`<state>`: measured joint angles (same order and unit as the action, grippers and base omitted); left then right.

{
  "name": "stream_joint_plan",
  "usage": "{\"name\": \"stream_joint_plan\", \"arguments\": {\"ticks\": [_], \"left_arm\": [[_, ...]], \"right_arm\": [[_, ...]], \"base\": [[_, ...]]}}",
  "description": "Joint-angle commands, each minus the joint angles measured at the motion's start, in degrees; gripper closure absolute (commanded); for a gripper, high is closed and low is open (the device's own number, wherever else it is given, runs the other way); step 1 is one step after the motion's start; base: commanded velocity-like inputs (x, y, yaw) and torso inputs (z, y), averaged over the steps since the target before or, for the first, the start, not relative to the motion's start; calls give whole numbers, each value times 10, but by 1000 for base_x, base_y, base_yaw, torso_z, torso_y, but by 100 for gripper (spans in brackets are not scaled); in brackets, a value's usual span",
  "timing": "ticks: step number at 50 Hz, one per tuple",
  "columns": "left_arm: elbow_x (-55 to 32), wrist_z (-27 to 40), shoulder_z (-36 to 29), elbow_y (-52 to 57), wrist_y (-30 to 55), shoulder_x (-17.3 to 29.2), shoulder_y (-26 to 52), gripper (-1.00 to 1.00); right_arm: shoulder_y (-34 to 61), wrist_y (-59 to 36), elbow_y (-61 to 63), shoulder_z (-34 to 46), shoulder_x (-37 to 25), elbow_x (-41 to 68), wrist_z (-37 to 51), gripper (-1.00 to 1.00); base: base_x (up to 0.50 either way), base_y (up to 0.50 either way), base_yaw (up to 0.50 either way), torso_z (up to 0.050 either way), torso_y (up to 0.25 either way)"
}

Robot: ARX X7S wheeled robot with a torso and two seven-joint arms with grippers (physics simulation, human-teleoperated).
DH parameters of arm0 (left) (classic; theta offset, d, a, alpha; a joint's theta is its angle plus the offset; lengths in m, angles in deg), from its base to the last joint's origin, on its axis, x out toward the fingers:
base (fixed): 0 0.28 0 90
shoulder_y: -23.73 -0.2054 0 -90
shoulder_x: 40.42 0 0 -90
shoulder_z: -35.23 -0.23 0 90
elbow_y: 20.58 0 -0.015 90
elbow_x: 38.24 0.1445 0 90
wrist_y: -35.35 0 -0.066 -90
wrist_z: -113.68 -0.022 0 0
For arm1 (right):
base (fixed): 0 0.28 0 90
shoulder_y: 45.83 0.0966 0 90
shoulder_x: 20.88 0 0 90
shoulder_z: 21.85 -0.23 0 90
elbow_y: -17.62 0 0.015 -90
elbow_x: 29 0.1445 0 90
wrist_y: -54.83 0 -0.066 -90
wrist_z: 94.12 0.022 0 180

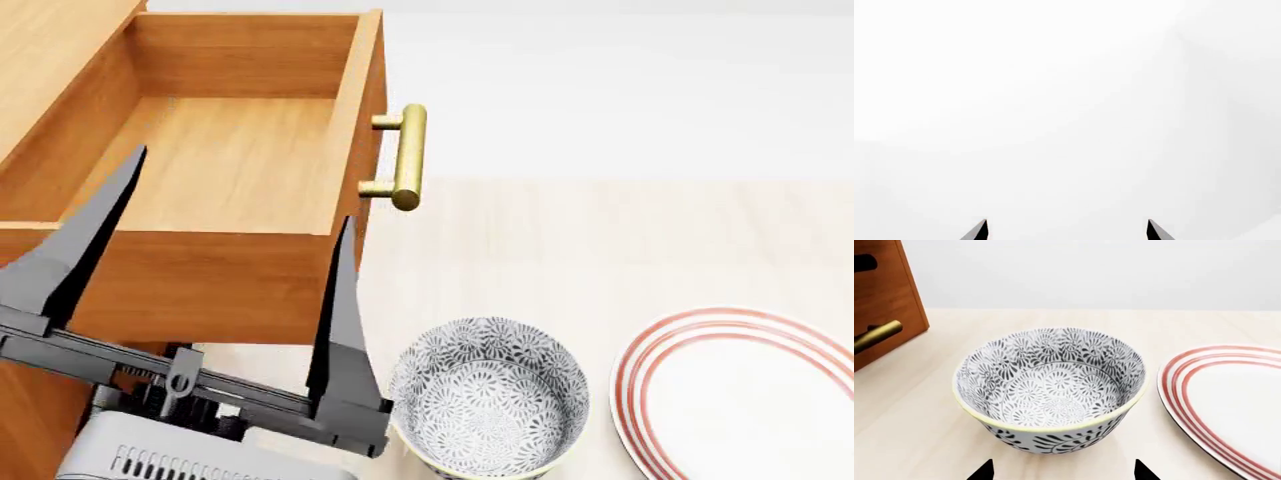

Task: Open the top drawer of the cabinet.

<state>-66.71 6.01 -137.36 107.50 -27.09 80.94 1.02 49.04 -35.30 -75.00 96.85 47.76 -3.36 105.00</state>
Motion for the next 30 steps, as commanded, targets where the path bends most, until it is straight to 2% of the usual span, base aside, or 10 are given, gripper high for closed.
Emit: {"name": "stream_joint_plan", "arguments": {"ticks": [1,7,12,19,30], "left_arm": [[133,26,-53,18,-17,23,-42,-100],[179,43,-77,-1,-42,50,-66,-100],[206,60,-86,-31,-74,91,-87,-100],[279,88,-123,-42,-90,131,-119,-100],[316,166,-91,-58,-106,185,-162,-100]], "right_arm": [[2,7,-7,-11,12,-9,-11,-100],[2,17,-7,-17,13,-8,-9,-100],[-7,53,11,-29,11,-7,-10,-100],[-41,232,43,-55,14,-15,-55,-100],[-66,327,45,-87,19,-8,-65,-100]], "base": [[0,0,0,0,0],[0,0,0,0,0],[0,0,0,0,0],[0,0,0,0,0],[0,0,0,0,0]]}}
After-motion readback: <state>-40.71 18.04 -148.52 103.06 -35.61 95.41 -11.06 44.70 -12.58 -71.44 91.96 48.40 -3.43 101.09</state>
